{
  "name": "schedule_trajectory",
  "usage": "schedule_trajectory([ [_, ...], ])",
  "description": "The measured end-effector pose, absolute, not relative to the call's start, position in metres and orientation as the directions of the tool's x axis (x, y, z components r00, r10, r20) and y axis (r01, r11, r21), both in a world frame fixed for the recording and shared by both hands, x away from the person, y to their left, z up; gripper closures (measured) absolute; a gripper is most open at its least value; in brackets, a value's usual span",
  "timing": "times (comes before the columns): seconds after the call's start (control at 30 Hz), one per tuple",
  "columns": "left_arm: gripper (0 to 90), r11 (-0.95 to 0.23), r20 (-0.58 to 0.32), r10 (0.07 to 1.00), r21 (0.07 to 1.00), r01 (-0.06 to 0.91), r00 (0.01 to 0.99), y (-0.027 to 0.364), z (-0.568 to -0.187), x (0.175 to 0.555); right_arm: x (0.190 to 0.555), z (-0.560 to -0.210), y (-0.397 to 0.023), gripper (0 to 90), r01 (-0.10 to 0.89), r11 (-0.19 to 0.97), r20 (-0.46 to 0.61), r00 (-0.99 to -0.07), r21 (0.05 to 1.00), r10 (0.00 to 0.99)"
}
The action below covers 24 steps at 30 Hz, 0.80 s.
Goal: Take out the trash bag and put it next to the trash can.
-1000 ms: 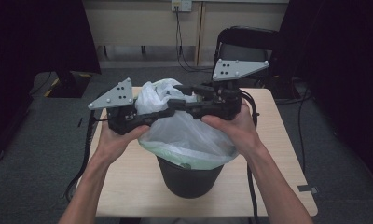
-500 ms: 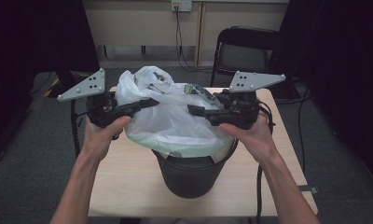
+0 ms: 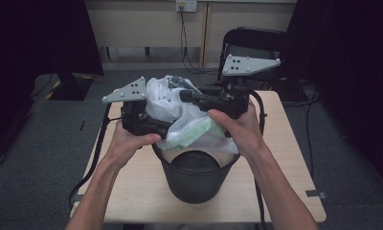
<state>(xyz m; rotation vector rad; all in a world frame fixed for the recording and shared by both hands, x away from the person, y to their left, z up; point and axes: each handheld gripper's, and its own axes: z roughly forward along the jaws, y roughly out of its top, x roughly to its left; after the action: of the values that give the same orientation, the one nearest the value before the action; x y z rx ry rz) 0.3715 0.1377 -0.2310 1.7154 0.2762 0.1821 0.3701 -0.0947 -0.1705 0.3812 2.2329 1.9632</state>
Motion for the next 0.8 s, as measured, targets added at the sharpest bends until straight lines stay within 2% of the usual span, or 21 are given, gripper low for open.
schedule_trajectory([
  [0.07,59.4,-0.166,-0.006,0.287,0.985,0.056,0.958,0.138,-0.232,0.369,0.372,-0.172,-0.096,85.0,0.101,0.109,0.066,-0.955,0.989,0.288],
  [0.1,68.3,-0.181,0.001,0.286,0.982,0.053,0.958,0.138,-0.232,0.367,0.372,-0.173,-0.097,82.8,0.103,0.108,0.068,-0.955,0.989,0.290],
  [0.13,75.9,-0.192,0.017,0.290,0.981,0.041,0.957,0.138,-0.233,0.366,0.373,-0.174,-0.098,76.3,0.103,0.111,0.066,-0.953,0.989,0.295],
  [0.17,82.2,-0.194,0.021,0.293,0.980,0.038,0.956,0.139,-0.233,0.364,0.374,-0.176,-0.100,61.0,0.112,0.109,0.075,-0.951,0.988,0.301],
  [0.27,85.2,-0.183,0.031,0.312,0.983,0.028,0.950,0.142,-0.230,0.361,0.373,-0.179,-0.105,30.2,0.121,0.119,0.075,-0.940,0.986,0.334],
  [0.33,85.5,-0.148,0.024,0.316,0.989,0.025,0.948,0.148,-0.227,0.360,0.372,-0.179,-0.111,20.7,0.121,0.117,0.071,-0.930,0.986,0.361],
  [0.5,85.6,-0.074,0.006,0.347,0.997,0.021,0.938,0.165,-0.217,0.359,0.372,-0.189,-0.131,16.9,0.128,0.128,0.065,-0.909,0.984,0.413],
  [0.6,85.6,-0.016,-0.022,0.324,0.999,0.029,0.946,0.169,-0.214,0.360,0.376,-0.198,-0.134,15.3,0.151,0.135,0.086,-0.915,0.979,0.394],
  [0.63,85.6,-0.012,-0.026,0.312,0.999,0.031,0.950,0.169,-0.214,0.361,0.381,-0.205,-0.129,15.3,0.166,0.133,0.111,-0.931,0.977,0.348],
  [0.8,85.4,-0.040,-0.020,0.286,0.999,0.033,0.958,0.161,-0.215,0.361,0.384,-0.212,-0.109,14.2,0.149,0.179,0.091,-0.950,0.973,0.298],
])
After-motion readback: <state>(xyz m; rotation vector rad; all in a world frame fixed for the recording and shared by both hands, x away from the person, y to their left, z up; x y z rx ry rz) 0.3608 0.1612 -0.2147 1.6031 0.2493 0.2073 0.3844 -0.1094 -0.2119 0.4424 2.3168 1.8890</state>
